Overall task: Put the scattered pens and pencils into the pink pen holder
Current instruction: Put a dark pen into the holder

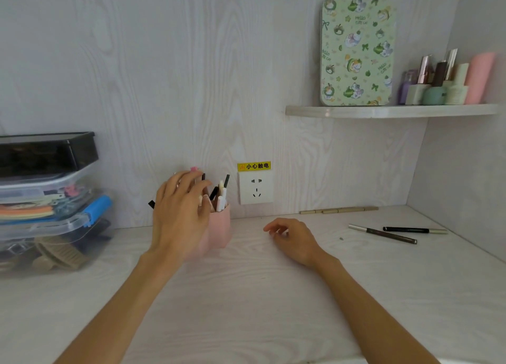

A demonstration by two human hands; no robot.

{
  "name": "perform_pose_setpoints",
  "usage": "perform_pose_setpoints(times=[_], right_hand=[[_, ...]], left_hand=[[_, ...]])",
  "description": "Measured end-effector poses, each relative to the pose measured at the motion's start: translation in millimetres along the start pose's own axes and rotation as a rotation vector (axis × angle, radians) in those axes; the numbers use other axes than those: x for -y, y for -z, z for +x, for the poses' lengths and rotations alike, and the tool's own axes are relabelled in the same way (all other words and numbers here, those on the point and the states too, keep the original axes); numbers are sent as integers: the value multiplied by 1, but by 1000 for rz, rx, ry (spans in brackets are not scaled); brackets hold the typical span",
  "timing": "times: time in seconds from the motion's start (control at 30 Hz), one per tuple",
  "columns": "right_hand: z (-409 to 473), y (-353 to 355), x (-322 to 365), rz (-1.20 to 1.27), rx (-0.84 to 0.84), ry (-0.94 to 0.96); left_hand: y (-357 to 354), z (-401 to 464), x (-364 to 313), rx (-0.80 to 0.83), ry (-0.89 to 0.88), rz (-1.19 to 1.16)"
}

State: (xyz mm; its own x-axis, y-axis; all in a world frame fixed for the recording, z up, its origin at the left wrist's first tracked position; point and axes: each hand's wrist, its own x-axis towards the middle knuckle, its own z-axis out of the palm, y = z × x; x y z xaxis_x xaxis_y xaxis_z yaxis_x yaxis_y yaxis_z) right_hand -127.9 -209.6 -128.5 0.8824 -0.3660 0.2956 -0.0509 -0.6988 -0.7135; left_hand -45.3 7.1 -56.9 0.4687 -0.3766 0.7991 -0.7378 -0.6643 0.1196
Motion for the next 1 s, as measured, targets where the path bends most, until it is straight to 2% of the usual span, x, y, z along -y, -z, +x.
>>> perform_pose_setpoints(times=[0.1,0.17,0.23,0.3,0.37,0.47,0.57,0.67,0.77,1.0], right_hand=[[0,4,1,25,-2,-11],[1,14,-3,-4,-13,-9],[-2,32,-12,-60,-62,-27],[-9,52,-27,-154,-179,-51],[-19,77,-49,-312,-283,-129],[-36,105,-82,-577,-227,-375],[-47,111,-100,-676,-217,-472],[-46,110,-106,-673,-265,-377],[-45,111,-106,-602,-312,-283],[-46,116,-100,-563,-338,-169]], left_hand=[[5,4,-23,-139,-62,-128],[1,8,-45,-137,-166,-177],[-12,11,-68,-70,-242,-199],[-33,12,-87,85,-233,-220],[-64,14,-104,280,-147,-274],[-106,15,-121,587,-21,-321],[-137,13,-133,721,-35,-281],[-163,13,-148,738,-74,-219],[-179,16,-157,757,-44,-190],[-184,21,-158,611,-27,-42]])
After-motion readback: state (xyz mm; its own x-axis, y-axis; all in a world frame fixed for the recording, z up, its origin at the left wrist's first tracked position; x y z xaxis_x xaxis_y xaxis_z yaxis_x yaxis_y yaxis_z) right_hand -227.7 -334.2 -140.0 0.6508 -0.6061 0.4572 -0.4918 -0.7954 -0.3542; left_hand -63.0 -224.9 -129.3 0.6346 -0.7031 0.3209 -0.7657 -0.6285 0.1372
